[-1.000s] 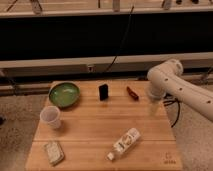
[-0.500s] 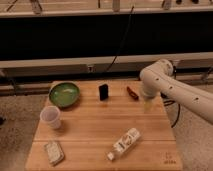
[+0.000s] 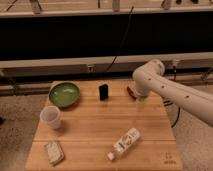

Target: Knock the eraser over

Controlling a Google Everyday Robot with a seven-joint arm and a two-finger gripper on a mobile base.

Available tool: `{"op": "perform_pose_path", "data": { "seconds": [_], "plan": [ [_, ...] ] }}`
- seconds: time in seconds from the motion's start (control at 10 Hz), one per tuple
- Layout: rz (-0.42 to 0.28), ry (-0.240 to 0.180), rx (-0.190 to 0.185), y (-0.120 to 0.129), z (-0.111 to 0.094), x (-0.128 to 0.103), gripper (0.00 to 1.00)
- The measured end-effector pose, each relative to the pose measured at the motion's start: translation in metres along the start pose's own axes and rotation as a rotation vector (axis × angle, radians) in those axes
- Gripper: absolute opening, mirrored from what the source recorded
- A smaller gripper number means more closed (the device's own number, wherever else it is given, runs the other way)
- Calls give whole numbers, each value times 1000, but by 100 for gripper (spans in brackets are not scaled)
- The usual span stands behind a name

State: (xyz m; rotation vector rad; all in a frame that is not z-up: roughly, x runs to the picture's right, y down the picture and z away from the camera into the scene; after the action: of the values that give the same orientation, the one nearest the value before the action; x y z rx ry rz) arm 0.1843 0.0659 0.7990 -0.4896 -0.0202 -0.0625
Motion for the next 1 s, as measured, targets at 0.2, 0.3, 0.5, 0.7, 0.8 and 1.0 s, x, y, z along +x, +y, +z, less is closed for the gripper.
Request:
{"op": "perform_pose_path", "data": {
  "seconds": [0.2,0.3,0.5,0.7,0.8,1.0],
  "plan": [
    [-7,-4,1,-3,3,-2,80],
    [-18,-12,2,-8,7,-13,79],
    [-22,-18,5,-12,13,-19,79],
    [-34,-26,7,-16,17,-26,77],
    [-37,-27,8,-18,19,-29,73],
    [-49,-40,11,-24,24,-46,51]
  ]
}}
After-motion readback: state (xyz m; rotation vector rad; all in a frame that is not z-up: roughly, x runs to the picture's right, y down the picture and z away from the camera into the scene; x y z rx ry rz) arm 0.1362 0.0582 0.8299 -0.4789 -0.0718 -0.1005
